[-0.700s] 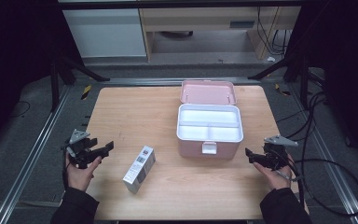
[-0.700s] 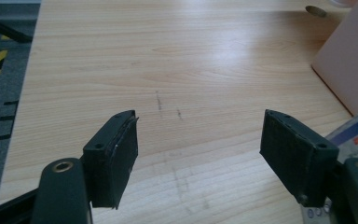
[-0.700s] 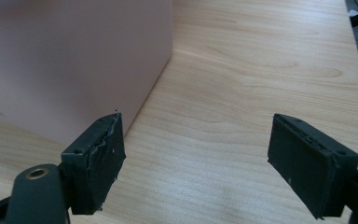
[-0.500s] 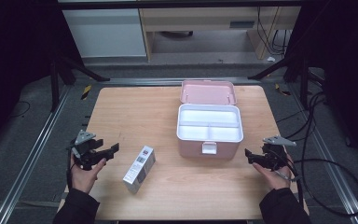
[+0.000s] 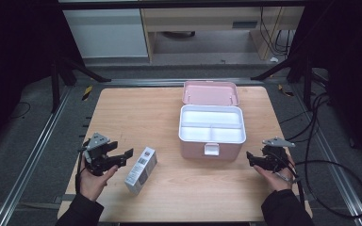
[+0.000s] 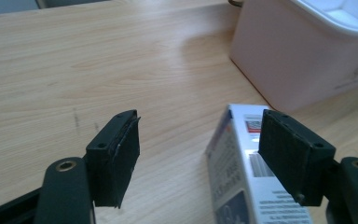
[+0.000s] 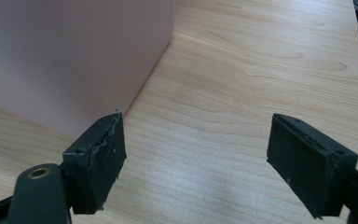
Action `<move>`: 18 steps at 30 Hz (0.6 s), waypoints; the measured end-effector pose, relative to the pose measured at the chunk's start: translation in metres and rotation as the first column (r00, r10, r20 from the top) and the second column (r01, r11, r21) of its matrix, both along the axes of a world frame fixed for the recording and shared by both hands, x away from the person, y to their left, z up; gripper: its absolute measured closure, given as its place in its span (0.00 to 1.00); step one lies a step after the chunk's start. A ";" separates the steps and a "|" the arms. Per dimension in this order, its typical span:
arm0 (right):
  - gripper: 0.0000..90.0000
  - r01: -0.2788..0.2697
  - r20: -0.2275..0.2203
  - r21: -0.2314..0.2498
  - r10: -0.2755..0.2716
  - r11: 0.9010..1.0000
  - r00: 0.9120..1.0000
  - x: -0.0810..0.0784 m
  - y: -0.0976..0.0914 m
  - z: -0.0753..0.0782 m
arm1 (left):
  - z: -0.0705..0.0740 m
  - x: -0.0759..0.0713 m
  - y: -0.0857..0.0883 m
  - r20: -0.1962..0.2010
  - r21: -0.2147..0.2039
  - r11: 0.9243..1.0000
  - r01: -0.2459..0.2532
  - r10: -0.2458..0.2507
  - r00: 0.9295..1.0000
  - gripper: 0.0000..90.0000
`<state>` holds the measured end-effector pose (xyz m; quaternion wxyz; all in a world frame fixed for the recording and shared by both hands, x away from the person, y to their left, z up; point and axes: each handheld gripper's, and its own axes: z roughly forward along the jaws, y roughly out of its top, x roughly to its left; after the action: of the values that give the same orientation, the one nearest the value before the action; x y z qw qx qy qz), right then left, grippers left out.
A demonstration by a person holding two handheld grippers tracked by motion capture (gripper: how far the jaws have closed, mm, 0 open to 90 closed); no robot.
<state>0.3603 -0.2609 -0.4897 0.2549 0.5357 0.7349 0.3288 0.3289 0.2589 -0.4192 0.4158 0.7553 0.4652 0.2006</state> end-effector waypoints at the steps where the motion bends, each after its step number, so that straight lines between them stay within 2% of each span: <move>1: 0.22 0.000 0.002 0.000 0.000 1.000 1.000 0.000 0.000 0.000 | 0.000 -0.001 -0.003 -0.003 0.007 1.000 0.011 -0.010 1.000 0.32; 6: 0.22 -0.005 -0.002 0.001 0.005 1.000 1.000 0.000 0.000 0.000 | 0.000 -0.004 -0.013 -0.014 0.022 0.999 0.041 -0.041 0.999 0.32; 10: 0.22 -0.009 -0.005 -0.001 0.009 1.000 1.000 0.000 0.000 0.000 | -0.003 -0.005 -0.023 -0.059 0.058 0.996 0.075 -0.071 0.996 0.31; 16: 0.21 -0.013 -0.009 -0.002 0.013 1.000 1.000 0.000 -0.001 -0.001 | -0.009 -0.004 -0.031 -0.097 0.081 0.992 0.093 -0.085 0.992 0.31; 18: 0.21 -0.013 -0.012 -0.001 0.013 1.000 1.000 0.000 -0.001 -0.001 | -0.013 -0.004 -0.035 -0.126 0.100 0.990 0.101 -0.088 0.988 0.31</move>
<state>0.3606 -0.2618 -0.4905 0.2486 0.5329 0.7399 0.3269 0.3252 0.2240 -0.4322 0.3551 0.8084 0.4419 0.1588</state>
